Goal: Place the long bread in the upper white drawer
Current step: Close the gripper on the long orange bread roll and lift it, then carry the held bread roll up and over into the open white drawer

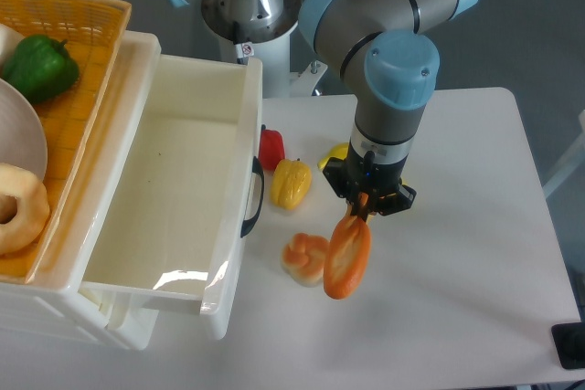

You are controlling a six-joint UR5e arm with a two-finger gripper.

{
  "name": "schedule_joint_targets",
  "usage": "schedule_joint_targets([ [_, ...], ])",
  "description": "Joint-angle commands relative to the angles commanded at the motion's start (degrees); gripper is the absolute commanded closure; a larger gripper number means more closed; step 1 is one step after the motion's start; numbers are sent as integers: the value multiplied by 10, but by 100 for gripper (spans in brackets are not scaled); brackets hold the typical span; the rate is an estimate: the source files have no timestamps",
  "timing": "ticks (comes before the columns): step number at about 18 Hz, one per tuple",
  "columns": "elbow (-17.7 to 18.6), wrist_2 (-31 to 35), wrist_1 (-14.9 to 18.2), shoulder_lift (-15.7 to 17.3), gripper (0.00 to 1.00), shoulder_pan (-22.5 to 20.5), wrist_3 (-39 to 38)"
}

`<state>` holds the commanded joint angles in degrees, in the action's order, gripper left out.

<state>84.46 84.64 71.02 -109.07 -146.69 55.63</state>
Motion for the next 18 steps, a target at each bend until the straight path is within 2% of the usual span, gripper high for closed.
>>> schedule_joint_targets([
  [4, 0, 0, -1, 2, 93, 2, -7],
  [9, -6, 4, 9, 19, 93, 0, -28],
  [14, -13, 6, 63, 54, 93, -12, -31],
  [16, -25, 6, 98, 61, 93, -12, -62],
  [18, -26, 4, 112, 73, 93, -10, -82],
])
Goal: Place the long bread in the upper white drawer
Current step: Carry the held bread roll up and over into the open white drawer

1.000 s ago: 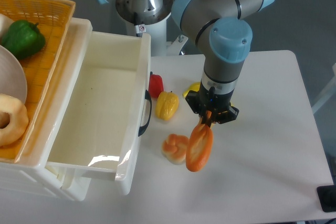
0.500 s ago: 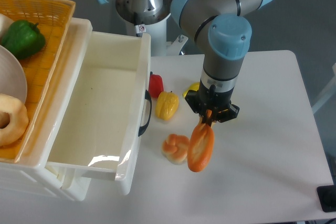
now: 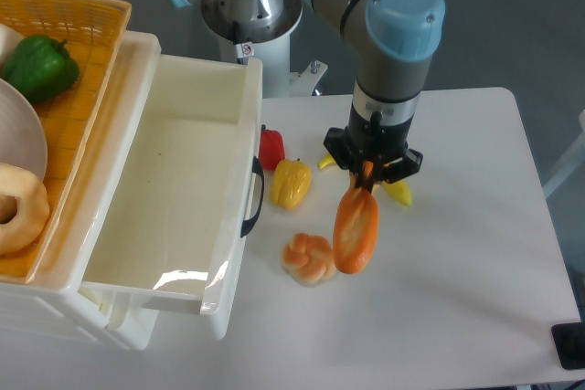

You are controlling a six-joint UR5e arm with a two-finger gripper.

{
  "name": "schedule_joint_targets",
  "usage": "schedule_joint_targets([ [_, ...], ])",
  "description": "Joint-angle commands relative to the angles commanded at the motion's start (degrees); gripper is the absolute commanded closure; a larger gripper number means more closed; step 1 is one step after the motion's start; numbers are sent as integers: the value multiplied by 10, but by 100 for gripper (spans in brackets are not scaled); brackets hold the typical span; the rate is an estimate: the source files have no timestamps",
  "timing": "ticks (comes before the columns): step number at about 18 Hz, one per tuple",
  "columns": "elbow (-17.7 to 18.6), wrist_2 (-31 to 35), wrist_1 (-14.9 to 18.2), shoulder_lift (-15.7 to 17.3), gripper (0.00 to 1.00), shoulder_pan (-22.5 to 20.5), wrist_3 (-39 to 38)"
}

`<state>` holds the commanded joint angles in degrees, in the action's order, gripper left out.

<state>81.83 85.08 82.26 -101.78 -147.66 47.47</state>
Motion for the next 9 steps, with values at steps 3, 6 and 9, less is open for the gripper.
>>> schedule_joint_targets([
  [3, 0, -4, 16, 16, 93, 4, -11],
  [6, 1, -7, 26, 33, 93, 11, -26],
  [9, 1, -32, 27, 46, 93, 24, -61],
])
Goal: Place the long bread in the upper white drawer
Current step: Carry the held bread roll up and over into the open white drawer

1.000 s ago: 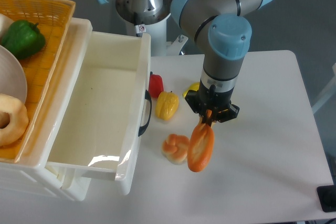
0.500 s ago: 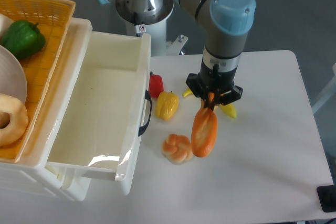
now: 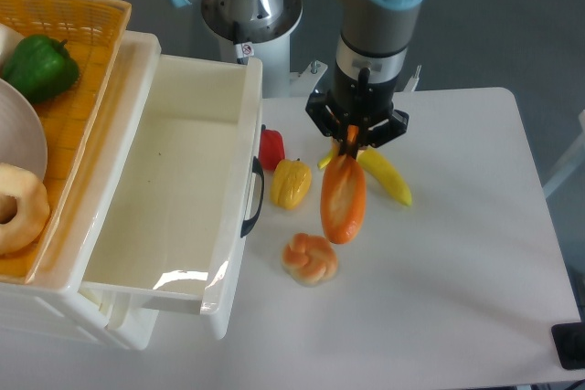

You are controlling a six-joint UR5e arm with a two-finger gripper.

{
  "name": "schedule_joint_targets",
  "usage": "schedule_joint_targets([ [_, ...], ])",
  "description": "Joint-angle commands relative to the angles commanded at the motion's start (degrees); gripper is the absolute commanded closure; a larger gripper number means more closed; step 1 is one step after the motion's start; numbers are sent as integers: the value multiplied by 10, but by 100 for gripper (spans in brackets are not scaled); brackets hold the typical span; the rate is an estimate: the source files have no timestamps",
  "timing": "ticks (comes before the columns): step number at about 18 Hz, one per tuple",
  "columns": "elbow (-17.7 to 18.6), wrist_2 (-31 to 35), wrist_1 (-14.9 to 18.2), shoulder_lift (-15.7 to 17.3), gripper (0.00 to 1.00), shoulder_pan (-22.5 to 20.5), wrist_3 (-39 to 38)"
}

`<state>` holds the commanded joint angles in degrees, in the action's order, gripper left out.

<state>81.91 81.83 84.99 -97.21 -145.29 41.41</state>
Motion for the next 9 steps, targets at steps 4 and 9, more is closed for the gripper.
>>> schedule_joint_targets([
  [4, 2, -3, 0, 9, 93, 31, -37],
  [9, 4, -11, 9, 17, 93, 54, -64],
])
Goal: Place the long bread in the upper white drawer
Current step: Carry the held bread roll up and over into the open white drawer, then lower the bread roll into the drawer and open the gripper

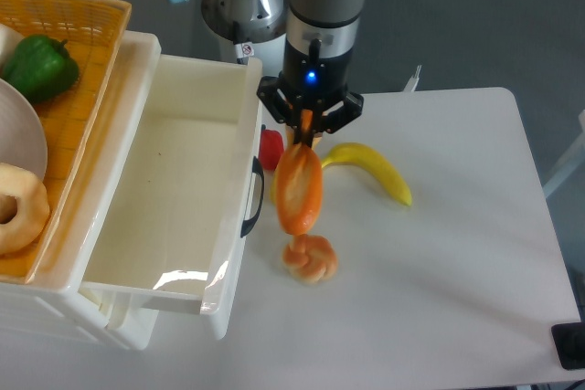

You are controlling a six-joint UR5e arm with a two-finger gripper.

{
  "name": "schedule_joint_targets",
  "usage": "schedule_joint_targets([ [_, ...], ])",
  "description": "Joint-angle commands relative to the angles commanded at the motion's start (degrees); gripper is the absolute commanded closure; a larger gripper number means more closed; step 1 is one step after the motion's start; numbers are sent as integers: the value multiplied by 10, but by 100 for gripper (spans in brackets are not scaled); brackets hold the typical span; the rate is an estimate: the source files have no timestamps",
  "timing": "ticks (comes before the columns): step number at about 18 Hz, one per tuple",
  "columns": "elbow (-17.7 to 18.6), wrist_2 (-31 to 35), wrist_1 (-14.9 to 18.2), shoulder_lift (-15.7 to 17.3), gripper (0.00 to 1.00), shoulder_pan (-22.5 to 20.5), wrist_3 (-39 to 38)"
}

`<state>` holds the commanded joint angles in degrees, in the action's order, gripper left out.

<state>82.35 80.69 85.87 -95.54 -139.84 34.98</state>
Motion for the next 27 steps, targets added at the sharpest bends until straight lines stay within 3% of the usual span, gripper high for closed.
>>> schedule_joint_targets([
  [12, -1, -64, 7, 25, 93, 22, -24],
  [27, 18, -62, 8, 22, 85, 60, -56],
])
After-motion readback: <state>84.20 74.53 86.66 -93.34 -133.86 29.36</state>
